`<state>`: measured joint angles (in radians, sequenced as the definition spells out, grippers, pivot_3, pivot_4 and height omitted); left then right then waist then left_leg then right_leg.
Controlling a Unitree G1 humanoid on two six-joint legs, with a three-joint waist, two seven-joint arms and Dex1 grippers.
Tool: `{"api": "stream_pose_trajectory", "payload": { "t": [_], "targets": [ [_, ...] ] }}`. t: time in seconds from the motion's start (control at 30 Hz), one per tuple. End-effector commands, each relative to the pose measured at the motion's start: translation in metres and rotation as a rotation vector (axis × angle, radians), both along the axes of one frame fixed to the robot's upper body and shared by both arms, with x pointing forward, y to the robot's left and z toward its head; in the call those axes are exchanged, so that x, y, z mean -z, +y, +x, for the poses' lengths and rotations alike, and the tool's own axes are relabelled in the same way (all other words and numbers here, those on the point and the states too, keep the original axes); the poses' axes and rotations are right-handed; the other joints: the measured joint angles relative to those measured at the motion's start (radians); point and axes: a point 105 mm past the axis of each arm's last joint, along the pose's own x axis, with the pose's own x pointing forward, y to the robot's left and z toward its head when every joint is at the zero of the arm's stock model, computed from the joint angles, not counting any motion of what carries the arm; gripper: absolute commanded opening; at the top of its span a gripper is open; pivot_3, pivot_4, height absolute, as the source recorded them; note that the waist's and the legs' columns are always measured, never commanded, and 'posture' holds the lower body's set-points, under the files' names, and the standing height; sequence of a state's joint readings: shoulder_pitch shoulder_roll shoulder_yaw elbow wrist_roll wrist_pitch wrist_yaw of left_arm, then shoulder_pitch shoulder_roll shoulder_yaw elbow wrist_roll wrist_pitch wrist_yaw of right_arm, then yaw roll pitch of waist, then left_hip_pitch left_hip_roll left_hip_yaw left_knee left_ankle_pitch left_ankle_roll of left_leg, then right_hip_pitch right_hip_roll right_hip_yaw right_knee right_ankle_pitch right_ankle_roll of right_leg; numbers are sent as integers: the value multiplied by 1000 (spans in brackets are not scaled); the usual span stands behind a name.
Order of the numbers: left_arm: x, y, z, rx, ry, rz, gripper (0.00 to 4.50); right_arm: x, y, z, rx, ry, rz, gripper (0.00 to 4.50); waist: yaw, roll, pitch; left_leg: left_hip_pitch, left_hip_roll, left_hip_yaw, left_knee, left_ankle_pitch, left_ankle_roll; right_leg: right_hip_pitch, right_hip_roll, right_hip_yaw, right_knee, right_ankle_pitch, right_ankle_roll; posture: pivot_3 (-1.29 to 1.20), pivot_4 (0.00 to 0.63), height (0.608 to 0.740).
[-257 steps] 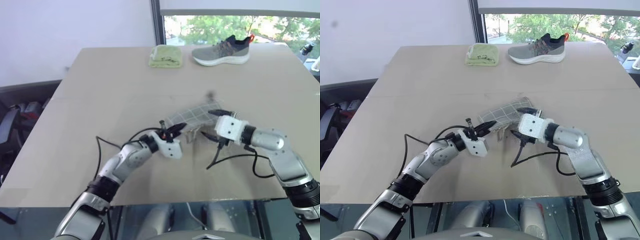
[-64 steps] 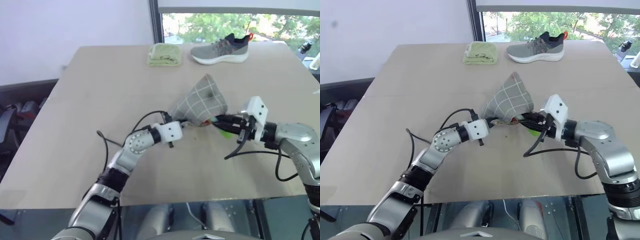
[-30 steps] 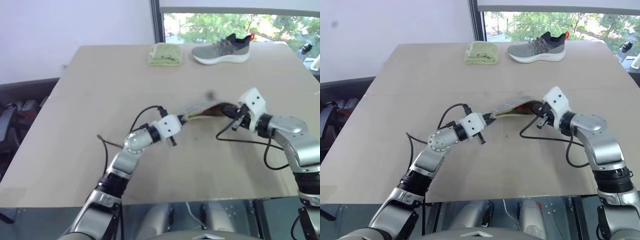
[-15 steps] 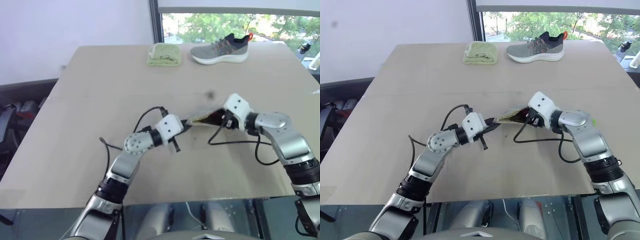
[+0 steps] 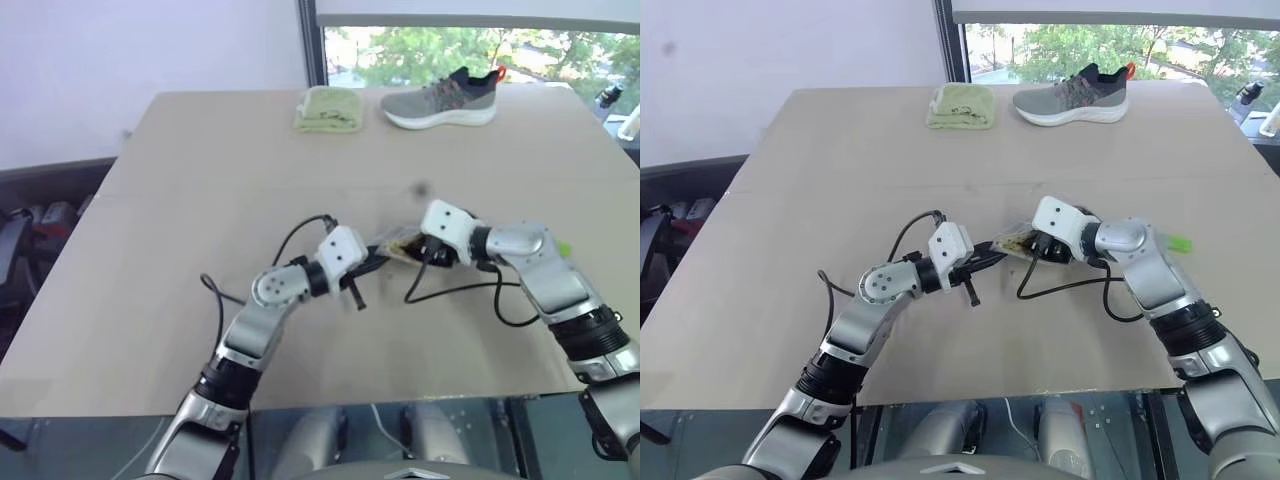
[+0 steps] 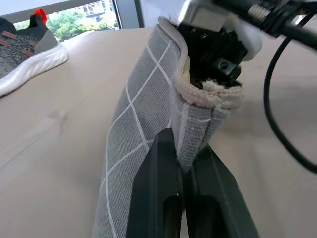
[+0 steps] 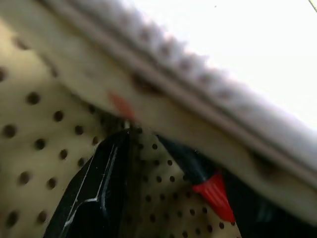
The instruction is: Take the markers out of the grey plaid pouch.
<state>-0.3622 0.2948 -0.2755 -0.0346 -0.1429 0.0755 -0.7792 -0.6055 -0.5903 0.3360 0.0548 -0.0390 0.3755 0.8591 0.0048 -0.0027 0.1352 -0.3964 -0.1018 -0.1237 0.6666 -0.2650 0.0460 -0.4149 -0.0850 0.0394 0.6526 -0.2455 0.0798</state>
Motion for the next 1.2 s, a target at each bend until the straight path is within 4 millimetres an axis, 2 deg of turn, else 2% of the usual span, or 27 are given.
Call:
{"api": "stream_pose_trajectory", "payload": {
  "t": [0.03, 0.13, 0.23, 0.37, 0.4, 0.53, 0.73, 0.87, 1.03, 1.2],
  "targets": [
    [-24, -6, -5, 37, -75, -48, 0, 2, -5, 8, -8, -23, -63, 2860, 0, 0, 0, 0, 0, 0, 0, 0, 0, 0, 0, 0, 0, 0, 0, 0, 150, 740],
    [-25, -6, -4, 34, -73, -48, 0, 9, -16, 13, -1, -41, -135, 2860, 0, 0, 0, 0, 0, 0, 0, 0, 0, 0, 0, 0, 0, 0, 0, 0, 150, 740],
    [-24, -5, -4, 30, -71, -48, 0, 7, -20, 16, 6, -68, -147, 2089, 1, 0, 0, 0, 0, 0, 0, 0, 0, 0, 1, 0, 0, 0, 0, 0, 150, 740],
    [-24, -4, -4, 25, -70, -43, 0, 3, -20, 14, 3, -72, -121, 429, -2, -1, -1, 0, 0, 0, 0, 0, 0, 0, 1, 0, 0, 0, 0, 0, 150, 740],
    [-23, -4, -4, 24, -70, -40, 0, 1, -21, 12, 0, -74, -121, 348, -3, -1, -1, 1, 0, 0, 0, 0, 0, 1, 2, 0, 0, 0, 0, 0, 150, 740],
    [-21, -2, -3, 21, -72, -24, 0, -7, -26, 8, 2, -76, -102, 309, -7, -1, -1, 1, 0, 0, 0, 0, 0, 1, 1, 0, 0, 0, 0, 0, 150, 740],
    [-12, 1, 0, 5, -91, 43, 0, -44, -23, -21, -20, 3, 71, 309, 0, -1, 0, -1, 0, -1, 0, 0, 0, 0, 0, 0, -1, 0, 0, 0, 150, 740],
    [-6, 1, 3, -11, -101, 65, 0, -62, -22, -31, 61, 96, 287, 309, 0, -1, 0, -1, 0, -1, -1, 0, 0, 0, -2, 0, -1, 0, 0, 0, 150, 740],
    [2, 3, 4, -18, -122, 108, 0, -65, -22, -35, 141, 236, 447, 309, 7, -1, 0, -1, 0, -1, -1, 0, 0, 0, -2, 0, -1, 0, 0, 0, 150, 740],
    [1, 12, 16, -96, -149, 125, 0, -46, -32, -55, 146, 371, 381, 309, 12, -1, 0, -1, 0, -1, -1, 0, 0, 0, -2, -1, -2, 0, 0, 0, 150, 740]
  ]
}}
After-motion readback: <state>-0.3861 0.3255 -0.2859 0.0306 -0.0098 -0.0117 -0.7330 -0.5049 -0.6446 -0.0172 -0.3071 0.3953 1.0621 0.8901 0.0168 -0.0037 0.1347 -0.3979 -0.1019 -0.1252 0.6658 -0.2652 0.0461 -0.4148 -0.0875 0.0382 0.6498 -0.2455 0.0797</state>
